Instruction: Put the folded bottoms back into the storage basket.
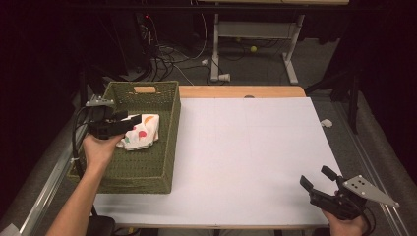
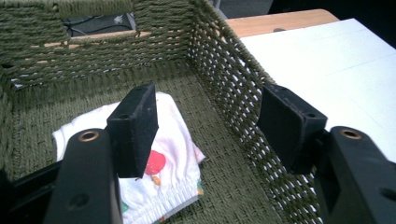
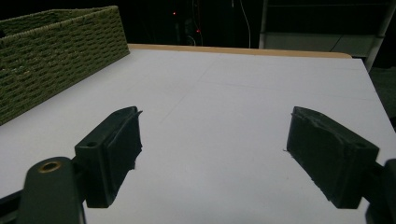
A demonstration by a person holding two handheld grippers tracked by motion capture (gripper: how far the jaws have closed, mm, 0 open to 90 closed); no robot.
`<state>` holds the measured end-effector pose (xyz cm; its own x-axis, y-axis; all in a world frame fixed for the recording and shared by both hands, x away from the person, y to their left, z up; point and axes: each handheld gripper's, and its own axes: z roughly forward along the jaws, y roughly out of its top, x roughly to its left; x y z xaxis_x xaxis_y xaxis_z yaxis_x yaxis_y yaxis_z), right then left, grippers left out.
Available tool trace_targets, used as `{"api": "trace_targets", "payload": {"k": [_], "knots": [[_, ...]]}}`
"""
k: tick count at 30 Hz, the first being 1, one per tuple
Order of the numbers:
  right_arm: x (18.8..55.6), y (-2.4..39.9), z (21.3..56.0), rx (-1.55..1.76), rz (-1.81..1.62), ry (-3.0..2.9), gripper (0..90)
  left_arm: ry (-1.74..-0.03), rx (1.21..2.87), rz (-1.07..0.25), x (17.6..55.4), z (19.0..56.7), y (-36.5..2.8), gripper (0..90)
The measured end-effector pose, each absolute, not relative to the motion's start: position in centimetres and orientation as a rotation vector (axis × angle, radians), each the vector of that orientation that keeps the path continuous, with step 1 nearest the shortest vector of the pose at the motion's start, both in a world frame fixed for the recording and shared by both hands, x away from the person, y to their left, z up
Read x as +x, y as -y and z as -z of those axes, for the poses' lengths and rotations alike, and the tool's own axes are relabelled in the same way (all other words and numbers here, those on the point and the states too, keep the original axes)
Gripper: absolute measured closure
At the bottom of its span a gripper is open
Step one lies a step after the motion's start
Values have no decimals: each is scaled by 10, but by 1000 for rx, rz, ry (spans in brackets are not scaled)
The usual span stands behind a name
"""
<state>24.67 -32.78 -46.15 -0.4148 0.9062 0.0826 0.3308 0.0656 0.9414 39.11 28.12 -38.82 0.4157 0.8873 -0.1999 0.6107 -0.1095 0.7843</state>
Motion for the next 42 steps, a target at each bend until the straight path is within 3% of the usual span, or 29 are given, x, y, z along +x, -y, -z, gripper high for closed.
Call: {"api": "trace_targets", "payload": {"k": [42], "knots": [[246, 328, 461, 1237, -1362, -1790, 185, -1171, 1823, -468, 351, 371, -280, 334]]}}
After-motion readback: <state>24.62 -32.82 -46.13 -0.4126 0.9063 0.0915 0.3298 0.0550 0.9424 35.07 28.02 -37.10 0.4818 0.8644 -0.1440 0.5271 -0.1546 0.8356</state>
